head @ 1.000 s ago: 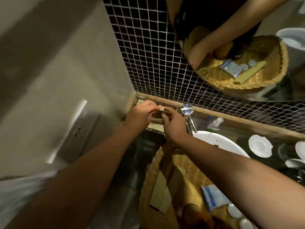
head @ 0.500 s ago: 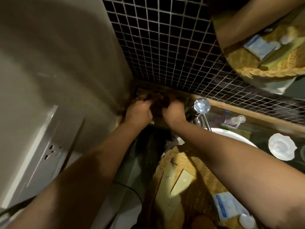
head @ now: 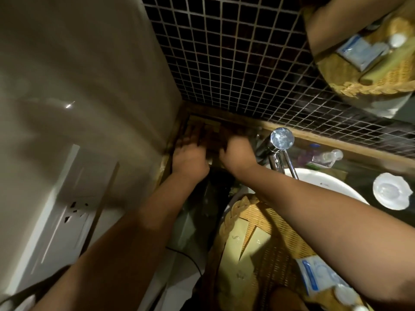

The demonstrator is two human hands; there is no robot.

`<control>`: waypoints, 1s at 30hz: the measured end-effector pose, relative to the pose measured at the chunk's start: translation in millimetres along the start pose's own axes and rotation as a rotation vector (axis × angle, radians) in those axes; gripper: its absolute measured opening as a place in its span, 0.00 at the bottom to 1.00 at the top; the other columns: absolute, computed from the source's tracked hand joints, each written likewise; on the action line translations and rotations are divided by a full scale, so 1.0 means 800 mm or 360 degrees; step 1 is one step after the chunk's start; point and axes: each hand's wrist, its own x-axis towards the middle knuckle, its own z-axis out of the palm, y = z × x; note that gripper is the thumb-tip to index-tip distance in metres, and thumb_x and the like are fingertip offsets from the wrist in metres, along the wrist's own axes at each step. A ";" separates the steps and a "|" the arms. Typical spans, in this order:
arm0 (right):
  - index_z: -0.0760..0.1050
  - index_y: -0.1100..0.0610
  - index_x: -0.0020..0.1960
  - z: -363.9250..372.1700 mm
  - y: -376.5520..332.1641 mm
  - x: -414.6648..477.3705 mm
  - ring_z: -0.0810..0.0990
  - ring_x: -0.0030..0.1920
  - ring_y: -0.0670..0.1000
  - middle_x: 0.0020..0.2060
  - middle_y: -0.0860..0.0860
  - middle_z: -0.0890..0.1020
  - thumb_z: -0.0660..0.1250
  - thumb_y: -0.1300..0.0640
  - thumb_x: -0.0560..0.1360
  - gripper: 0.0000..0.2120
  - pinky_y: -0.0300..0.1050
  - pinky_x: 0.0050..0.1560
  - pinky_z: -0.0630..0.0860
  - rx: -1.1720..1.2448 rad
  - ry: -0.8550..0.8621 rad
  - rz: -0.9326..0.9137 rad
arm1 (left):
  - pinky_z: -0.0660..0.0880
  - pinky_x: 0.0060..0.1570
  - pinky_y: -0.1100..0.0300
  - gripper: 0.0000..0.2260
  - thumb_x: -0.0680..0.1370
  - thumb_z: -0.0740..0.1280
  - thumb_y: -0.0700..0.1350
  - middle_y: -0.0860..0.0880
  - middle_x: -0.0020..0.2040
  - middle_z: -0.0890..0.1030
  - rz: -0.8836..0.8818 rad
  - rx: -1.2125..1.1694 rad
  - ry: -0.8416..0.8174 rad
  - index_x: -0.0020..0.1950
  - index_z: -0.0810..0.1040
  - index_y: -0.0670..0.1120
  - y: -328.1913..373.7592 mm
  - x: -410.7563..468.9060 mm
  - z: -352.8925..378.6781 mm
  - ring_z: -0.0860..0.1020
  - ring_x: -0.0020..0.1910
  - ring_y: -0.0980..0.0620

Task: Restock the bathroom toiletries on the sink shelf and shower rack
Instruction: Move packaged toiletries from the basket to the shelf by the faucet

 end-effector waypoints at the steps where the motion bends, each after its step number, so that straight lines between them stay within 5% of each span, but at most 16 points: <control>1: 0.78 0.60 0.58 -0.002 0.002 -0.006 0.82 0.49 0.61 0.49 0.60 0.82 0.66 0.58 0.76 0.12 0.52 0.50 0.81 -0.0043 -0.0025 0.0034 | 0.59 0.73 0.47 0.35 0.77 0.65 0.50 0.44 0.80 0.56 -0.0006 0.0034 -0.0005 0.81 0.52 0.54 0.000 0.001 -0.001 0.60 0.75 0.40; 5: 0.78 0.55 0.56 -0.007 0.002 -0.020 0.82 0.48 0.59 0.47 0.57 0.82 0.67 0.54 0.74 0.12 0.52 0.48 0.81 -0.0093 -0.0128 -0.0002 | 0.56 0.75 0.46 0.32 0.78 0.63 0.50 0.46 0.80 0.58 0.0000 0.0047 0.0021 0.80 0.56 0.53 -0.002 0.000 -0.001 0.56 0.78 0.42; 10: 0.74 0.55 0.63 -0.006 -0.005 -0.019 0.79 0.55 0.59 0.55 0.57 0.80 0.62 0.47 0.78 0.18 0.52 0.54 0.78 -0.0291 -0.0212 -0.0102 | 0.44 0.77 0.44 0.38 0.76 0.64 0.52 0.48 0.82 0.46 0.0104 0.0093 0.0039 0.81 0.46 0.55 -0.004 0.008 0.006 0.46 0.80 0.45; 15: 0.68 0.55 0.72 -0.006 -0.010 -0.016 0.74 0.66 0.60 0.63 0.56 0.79 0.61 0.43 0.77 0.26 0.54 0.65 0.69 -0.0734 -0.0060 -0.0334 | 0.46 0.77 0.43 0.35 0.77 0.63 0.53 0.48 0.82 0.45 0.0142 0.0067 0.0012 0.81 0.49 0.58 -0.007 0.014 0.007 0.47 0.80 0.44; 25: 0.73 0.52 0.65 0.014 -0.009 -0.007 0.72 0.68 0.57 0.62 0.54 0.79 0.62 0.44 0.76 0.21 0.57 0.73 0.52 -0.0845 -0.0151 -0.0310 | 0.43 0.75 0.42 0.37 0.77 0.62 0.53 0.50 0.82 0.44 0.0078 0.0016 0.0156 0.81 0.45 0.57 -0.022 0.021 0.027 0.42 0.80 0.46; 30: 0.67 0.58 0.72 0.017 -0.007 -0.004 0.68 0.71 0.61 0.70 0.59 0.72 0.67 0.53 0.74 0.28 0.53 0.73 0.63 -0.0552 -0.0275 -0.0309 | 0.51 0.74 0.43 0.39 0.75 0.64 0.50 0.46 0.82 0.49 0.0084 0.0016 0.0215 0.81 0.48 0.52 -0.019 0.019 0.029 0.48 0.80 0.43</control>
